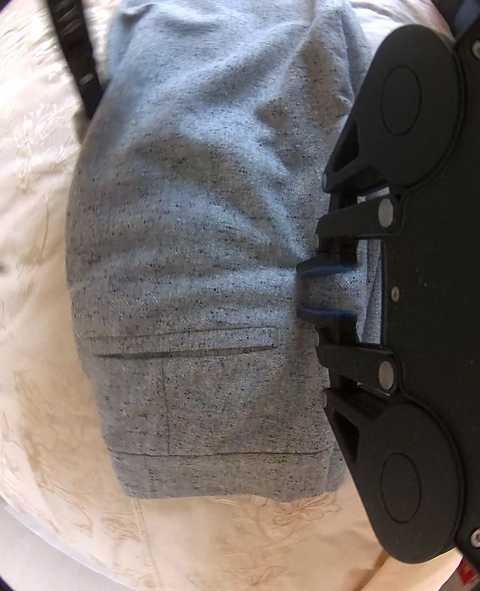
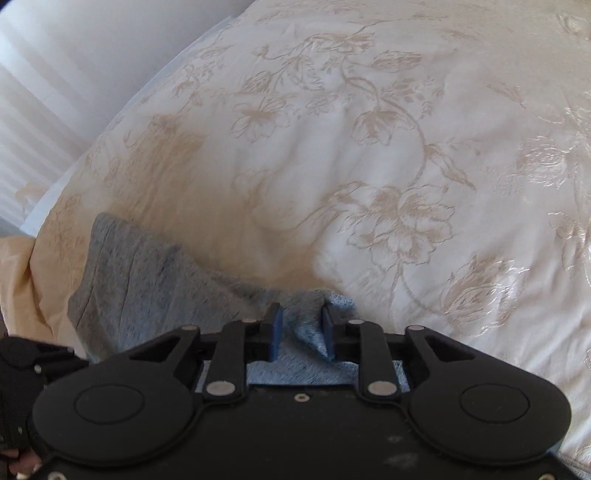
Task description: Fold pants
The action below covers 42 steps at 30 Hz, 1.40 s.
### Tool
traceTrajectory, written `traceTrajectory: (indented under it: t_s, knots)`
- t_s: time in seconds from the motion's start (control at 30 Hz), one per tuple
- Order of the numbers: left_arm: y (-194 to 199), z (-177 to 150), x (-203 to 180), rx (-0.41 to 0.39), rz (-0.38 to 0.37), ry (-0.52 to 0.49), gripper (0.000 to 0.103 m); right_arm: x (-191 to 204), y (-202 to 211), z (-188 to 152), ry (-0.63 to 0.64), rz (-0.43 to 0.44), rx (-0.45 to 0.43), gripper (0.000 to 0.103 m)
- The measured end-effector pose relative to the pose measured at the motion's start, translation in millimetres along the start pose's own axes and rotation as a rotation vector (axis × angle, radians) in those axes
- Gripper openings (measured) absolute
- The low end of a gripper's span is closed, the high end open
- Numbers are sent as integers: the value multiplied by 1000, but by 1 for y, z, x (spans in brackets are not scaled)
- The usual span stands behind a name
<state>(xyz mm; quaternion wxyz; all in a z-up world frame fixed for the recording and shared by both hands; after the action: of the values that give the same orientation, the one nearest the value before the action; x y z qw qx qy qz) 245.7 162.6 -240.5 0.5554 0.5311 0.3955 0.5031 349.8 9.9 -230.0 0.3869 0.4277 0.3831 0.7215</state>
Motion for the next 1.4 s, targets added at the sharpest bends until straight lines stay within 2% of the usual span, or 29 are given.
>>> traceTrajectory:
  t_s: [0.1,0.17,0.2,0.27,0.33,0.37,0.43,0.47,0.53,0.6,0.63,0.7,0.77,0.8,0.9,0.93,0.97,1.0,1.07,1.1,1.17,1.27,1.33,1.37,1.4]
  knots:
    - [-4,-2,14,-4,-28,30,30,15,11,-14,40,55,23,4]
    - [-2,-5,21,-12,-35,22,30,13,21,-12,10,52,-31,3]
    - [-1,-7,20,-13,-35,17,30,4,24,-7,-46,32,-70,3]
    - [-1,-18,26,-13,-37,13,30,-29,26,7,-237,-9,-144,2]
    - [-1,-23,32,-6,-41,17,30,-47,23,12,-362,13,-155,2]
    - [-1,-25,34,3,-45,24,30,-46,21,13,-359,15,-146,2]
    - [0,-34,39,22,-64,57,30,-31,21,16,-227,-46,-138,2]
    - [-1,-36,42,29,-74,70,30,-29,22,16,-204,-68,-140,1]
    - [1,-36,48,40,-88,88,29,-36,18,14,-284,-74,-132,1]
    - [12,-28,56,43,-108,98,23,-32,12,13,-248,-107,-111,1]
    - [21,-23,55,22,-111,86,22,-25,15,12,-200,-118,-113,1]
    - [42,-12,50,-82,-101,34,22,-16,21,12,-152,-119,-127,1]
    - [51,3,43,-170,-85,-4,22,-16,26,14,-160,-111,-146,1]
    - [49,9,38,-185,-103,-15,23,-17,27,15,-172,-102,-151,1]
    - [36,17,14,-131,-191,-47,23,-17,29,18,-165,-108,-156,1]
    - [24,11,7,-70,-210,-77,24,-18,28,18,-162,-114,-158,1]
    - [4,1,-2,43,-210,-129,24,-17,28,17,-161,-122,-161,1]
    - [-6,-13,-6,74,-197,-169,23,-17,27,19,-164,-129,-165,1]
    - [2,-32,-7,10,-178,-236,23,-19,25,20,-181,-131,-160,1]
    - [6,-35,-6,21,-174,-250,23,-20,22,21,-189,-134,-153,1]
    - [15,-36,2,50,-200,-208,23,-23,16,20,-193,-144,-144,1]
    - [31,-24,21,69,-246,-126,23,-30,14,17,-238,-123,-140,2]
    - [46,-9,30,22,-241,-106,23,-34,20,16,-266,-106,-154,5]
    - [54,1,31,-12,-241,-109,23,-35,25,14,-274,-118,-166,11]
    - [61,11,30,-39,-245,-113,23,-37,34,11,-276,-144,-183,12]
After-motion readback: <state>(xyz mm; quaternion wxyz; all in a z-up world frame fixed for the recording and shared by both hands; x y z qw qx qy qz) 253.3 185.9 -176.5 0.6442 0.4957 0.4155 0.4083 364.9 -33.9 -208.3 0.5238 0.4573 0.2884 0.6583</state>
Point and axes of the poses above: each gripper's, at about its wrist camera, not at the fingertips, and y roughly against the way its jaws point, x to its left, z to its top, the point moved 4 cm from there along -y, roughly the way its jaws point
